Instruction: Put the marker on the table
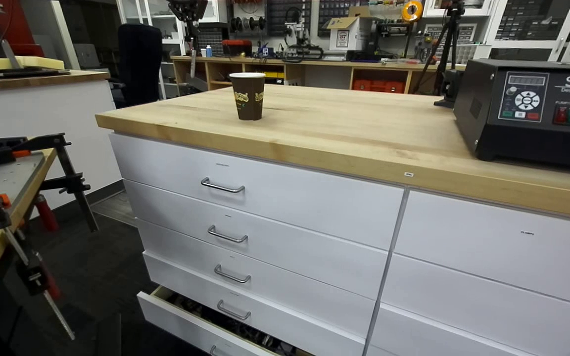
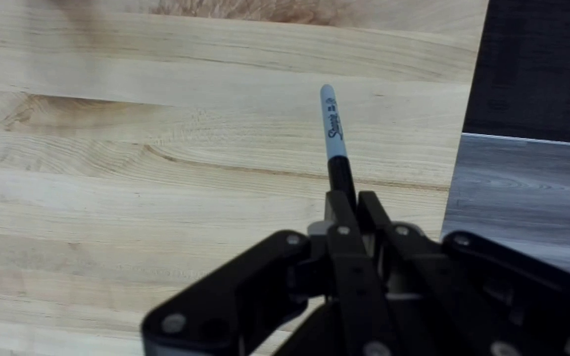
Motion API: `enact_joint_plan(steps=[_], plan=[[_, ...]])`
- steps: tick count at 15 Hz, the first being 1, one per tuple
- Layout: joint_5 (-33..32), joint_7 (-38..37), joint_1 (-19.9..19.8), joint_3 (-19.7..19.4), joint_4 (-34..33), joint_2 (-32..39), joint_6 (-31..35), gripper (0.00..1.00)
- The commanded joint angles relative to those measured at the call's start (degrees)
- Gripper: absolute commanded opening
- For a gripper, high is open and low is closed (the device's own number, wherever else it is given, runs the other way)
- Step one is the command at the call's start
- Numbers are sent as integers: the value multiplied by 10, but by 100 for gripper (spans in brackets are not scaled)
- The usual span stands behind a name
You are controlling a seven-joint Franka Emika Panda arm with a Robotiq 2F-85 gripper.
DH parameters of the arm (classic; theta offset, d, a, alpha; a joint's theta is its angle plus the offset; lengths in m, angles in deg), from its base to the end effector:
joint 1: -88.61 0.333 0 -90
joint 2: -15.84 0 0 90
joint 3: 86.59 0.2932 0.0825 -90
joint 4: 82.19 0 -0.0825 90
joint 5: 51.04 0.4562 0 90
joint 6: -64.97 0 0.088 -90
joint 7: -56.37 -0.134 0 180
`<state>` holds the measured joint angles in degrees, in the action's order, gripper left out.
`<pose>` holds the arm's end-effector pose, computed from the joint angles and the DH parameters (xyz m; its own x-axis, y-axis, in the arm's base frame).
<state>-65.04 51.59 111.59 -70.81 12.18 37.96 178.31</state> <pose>0.5772 0.4206 0.3150 0.7802 0.6247 -0.0323 0.6235 -0.7724 0.1205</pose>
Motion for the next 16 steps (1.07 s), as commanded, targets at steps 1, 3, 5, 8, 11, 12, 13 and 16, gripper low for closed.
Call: enact_joint_plan(steps=[1, 3, 5, 8, 11, 12, 13, 16], plan=[[-34, -28, 15, -19, -16, 24, 16, 2], [-41, -31, 15, -25, -20, 33, 16, 2], [-42, -32, 13, -29, -18, 32, 14, 34], [-28, -15, 6, -28, -9, 20, 3, 53], [32, 67, -22, -7, 10, 10, -6, 72], [2, 26, 0, -21, -11, 29, 5, 53], [14, 42, -4, -19, -9, 29, 4, 60], [22, 57, -10, -18, -7, 29, 3, 72]])
